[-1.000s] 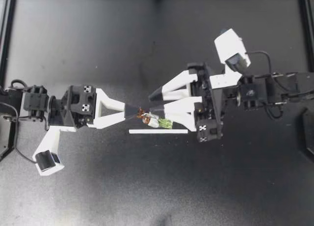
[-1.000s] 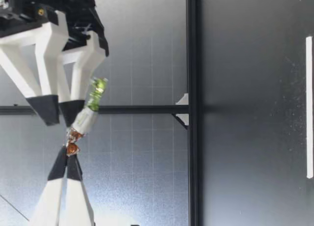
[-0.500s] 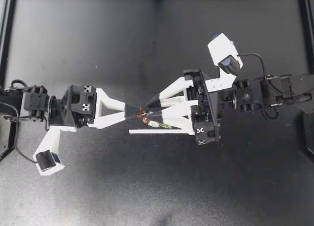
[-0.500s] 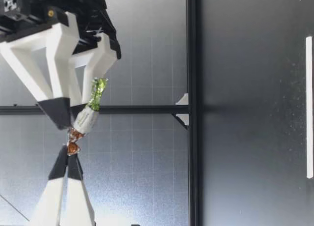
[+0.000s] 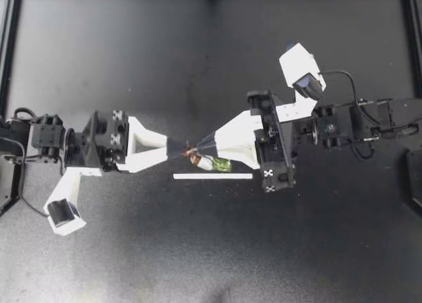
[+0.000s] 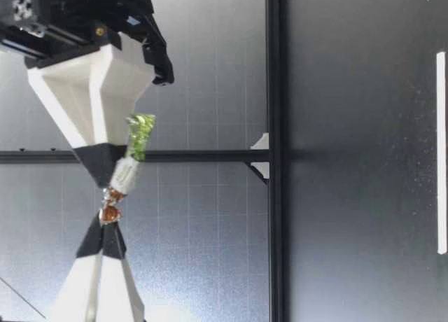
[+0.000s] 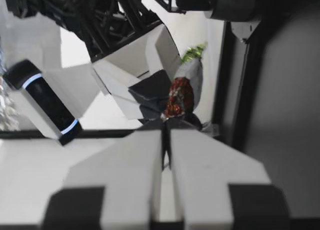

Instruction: Pick up the candy and unwrap it.

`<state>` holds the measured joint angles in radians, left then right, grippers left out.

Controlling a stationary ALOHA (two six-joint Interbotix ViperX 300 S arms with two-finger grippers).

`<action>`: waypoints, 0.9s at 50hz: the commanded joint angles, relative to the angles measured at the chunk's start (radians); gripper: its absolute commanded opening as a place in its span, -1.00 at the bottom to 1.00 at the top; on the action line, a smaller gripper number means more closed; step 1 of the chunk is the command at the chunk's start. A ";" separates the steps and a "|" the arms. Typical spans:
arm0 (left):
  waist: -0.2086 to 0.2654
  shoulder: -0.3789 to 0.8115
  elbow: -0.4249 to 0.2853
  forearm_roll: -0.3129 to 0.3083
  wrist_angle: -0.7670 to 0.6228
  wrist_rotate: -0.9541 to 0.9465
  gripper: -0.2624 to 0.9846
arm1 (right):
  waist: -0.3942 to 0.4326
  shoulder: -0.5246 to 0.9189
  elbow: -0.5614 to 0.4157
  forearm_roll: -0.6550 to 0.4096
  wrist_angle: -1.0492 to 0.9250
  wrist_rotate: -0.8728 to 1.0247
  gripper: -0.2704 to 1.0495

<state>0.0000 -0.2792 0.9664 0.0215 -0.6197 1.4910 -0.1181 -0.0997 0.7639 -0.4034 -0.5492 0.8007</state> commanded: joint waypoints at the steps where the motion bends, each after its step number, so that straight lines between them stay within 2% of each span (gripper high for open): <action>1: -0.002 -0.012 -0.006 -0.003 -0.021 -0.037 -0.44 | -0.009 -0.026 -0.021 0.000 0.021 -0.018 -0.88; 8: -0.002 -0.015 -0.005 -0.009 -0.021 -0.106 0.17 | -0.009 -0.034 -0.031 0.000 0.055 -0.049 -0.88; 10: -0.002 -0.015 0.000 -0.012 -0.021 -0.126 0.26 | -0.012 -0.037 -0.032 0.000 0.063 -0.055 -0.88; 15: -0.002 -0.014 0.028 -0.040 -0.021 -0.227 0.25 | -0.025 -0.055 -0.034 0.000 0.106 -0.097 -0.88; 19: -0.002 -0.006 0.061 -0.089 -0.021 -0.380 0.23 | -0.031 -0.071 -0.037 0.000 0.160 -0.153 -0.88; 26: -0.002 0.015 0.094 -0.137 -0.015 -0.822 0.24 | -0.031 -0.086 -0.052 0.002 0.252 -0.250 -0.88; 33: -0.002 0.031 0.075 -0.190 -0.012 -1.330 0.33 | -0.031 -0.086 -0.061 0.000 0.278 -0.305 -0.88; 40: -0.002 0.066 0.051 -0.192 -0.008 -1.712 0.44 | -0.031 -0.080 -0.060 0.002 0.281 -0.341 -0.88; 45: -0.006 0.084 0.028 -0.155 -0.009 -1.807 0.45 | -0.031 -0.072 -0.058 0.002 0.284 -0.356 -0.88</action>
<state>-0.0015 -0.1933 1.0293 -0.1595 -0.6228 -0.2684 -0.1396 -0.1595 0.7286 -0.4050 -0.2623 0.4510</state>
